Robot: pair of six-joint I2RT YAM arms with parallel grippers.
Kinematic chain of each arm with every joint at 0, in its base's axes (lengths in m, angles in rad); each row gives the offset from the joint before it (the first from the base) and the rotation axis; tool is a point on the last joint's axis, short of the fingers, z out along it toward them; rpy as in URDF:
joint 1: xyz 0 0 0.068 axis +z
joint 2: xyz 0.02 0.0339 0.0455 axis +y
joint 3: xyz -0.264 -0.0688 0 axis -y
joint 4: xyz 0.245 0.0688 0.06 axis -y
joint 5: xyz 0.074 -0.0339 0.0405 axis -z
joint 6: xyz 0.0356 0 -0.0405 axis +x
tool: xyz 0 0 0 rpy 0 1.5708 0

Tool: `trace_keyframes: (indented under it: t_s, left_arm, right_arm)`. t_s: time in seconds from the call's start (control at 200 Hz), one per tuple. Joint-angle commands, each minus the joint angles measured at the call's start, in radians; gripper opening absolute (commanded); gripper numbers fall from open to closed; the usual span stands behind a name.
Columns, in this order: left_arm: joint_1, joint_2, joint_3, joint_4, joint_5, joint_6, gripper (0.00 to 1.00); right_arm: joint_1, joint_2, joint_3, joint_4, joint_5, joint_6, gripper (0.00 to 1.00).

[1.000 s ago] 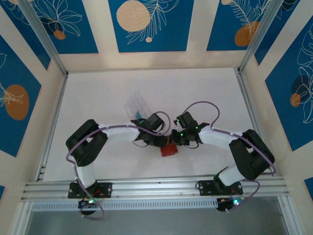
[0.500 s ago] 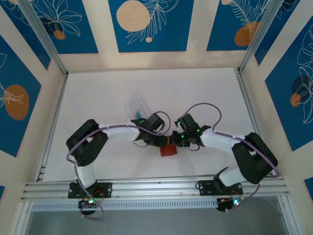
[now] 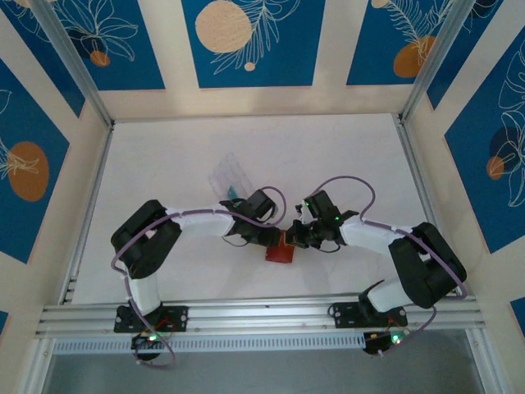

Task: Put the credit cards into the card holder

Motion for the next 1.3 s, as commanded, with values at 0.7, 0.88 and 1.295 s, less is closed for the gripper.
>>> trace_keyframes:
  t_s: [0.7, 0.88, 1.295]
  left_arm:
    - [-0.015, 0.134, -0.04, 0.097, 0.039, -0.028, 0.46]
    - [-0.015, 0.133, -0.038, 0.093, 0.037, -0.025, 0.46]
    - [-0.014, 0.149, -0.023, 0.087, 0.031, -0.033, 0.46]
  right_arm:
    - [-0.05, 0.047, -0.054, -0.04, -0.248, -0.023, 0.0]
    - [-0.046, 0.092, -0.036, -0.073, -0.202, -0.033, 0.0]
    - [-0.009, 0.084, -0.05, -0.132, -0.119, -0.034, 0.0]
